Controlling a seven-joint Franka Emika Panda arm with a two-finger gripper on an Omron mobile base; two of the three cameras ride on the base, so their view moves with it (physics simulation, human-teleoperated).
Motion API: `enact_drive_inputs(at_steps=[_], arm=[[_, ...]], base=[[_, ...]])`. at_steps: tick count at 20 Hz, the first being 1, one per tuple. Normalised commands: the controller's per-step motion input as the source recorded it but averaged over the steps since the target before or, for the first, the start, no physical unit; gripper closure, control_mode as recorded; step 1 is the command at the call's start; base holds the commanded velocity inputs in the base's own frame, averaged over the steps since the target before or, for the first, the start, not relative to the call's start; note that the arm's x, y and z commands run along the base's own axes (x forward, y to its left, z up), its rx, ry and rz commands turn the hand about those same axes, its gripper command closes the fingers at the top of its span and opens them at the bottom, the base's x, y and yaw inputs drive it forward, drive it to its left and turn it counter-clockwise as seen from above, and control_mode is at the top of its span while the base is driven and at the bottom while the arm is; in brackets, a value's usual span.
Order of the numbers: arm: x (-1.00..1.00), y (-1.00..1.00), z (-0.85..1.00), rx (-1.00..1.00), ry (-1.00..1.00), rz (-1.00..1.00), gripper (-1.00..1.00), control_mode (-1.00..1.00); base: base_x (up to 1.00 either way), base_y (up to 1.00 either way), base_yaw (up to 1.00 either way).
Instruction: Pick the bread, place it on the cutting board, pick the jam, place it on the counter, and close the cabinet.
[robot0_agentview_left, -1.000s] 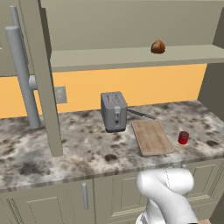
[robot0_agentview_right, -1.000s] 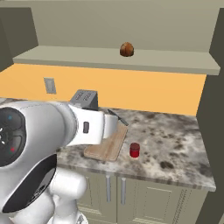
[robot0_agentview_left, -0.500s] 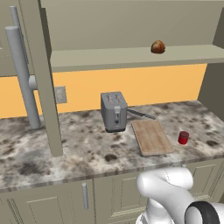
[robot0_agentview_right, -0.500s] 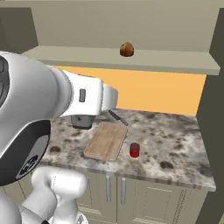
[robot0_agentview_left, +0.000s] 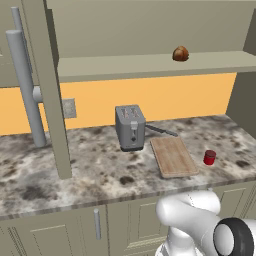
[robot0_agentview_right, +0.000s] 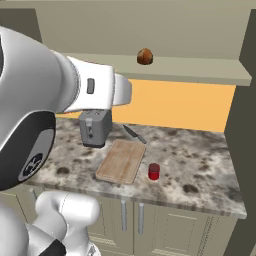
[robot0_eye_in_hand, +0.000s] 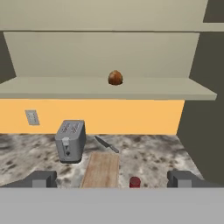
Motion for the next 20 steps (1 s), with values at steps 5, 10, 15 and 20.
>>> enact_drive_inputs(at_steps=[5, 10, 15, 20], arm=[[0.42, 0.03, 0.09, 0.00, 0.00, -0.01, -1.00, -1.00], [0.49, 0.00, 0.02, 0.00, 0.00, -0.02, -1.00, -1.00], [0.59, 0.01, 0.00, 0.00, 0.00, 0.00, -1.00, -1.00], [0.66, 0.14, -0.09, -0.01, 0.00, 0.00, -1.00, -1.00]], base=[[0.00, 0.00, 0.00], [0.00, 0.00, 0.00], [0.00, 0.00, 0.00], [0.00, 0.00, 0.00]])
